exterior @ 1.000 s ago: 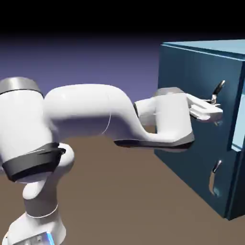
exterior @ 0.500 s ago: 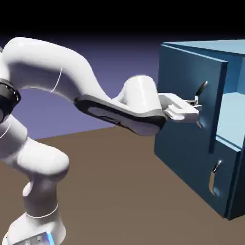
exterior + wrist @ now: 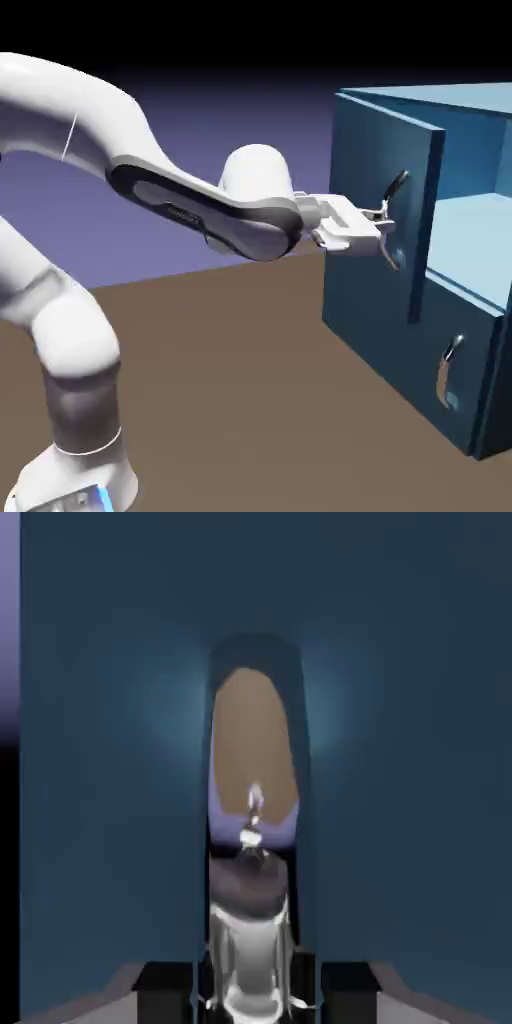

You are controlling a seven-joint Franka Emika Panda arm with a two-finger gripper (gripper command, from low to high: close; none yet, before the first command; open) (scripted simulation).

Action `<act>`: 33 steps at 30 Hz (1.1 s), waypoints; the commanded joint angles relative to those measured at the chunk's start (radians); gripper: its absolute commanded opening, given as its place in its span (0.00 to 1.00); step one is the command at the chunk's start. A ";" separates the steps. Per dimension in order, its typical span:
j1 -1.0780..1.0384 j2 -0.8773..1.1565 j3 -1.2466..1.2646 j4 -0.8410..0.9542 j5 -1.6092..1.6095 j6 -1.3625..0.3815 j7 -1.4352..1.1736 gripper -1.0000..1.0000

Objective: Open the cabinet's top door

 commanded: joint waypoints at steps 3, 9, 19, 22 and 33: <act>-0.065 -0.080 0.081 -0.070 0.131 -0.006 -0.081 0.00; -0.168 -0.238 0.231 -0.185 0.391 -0.006 -0.232 0.00; -0.243 -0.477 0.422 -0.324 0.826 -0.007 -0.498 0.00; -0.230 -0.538 0.463 -0.358 0.957 -0.030 -0.586 0.00; -0.040 -0.706 0.662 -0.434 1.435 -0.296 -0.862 0.00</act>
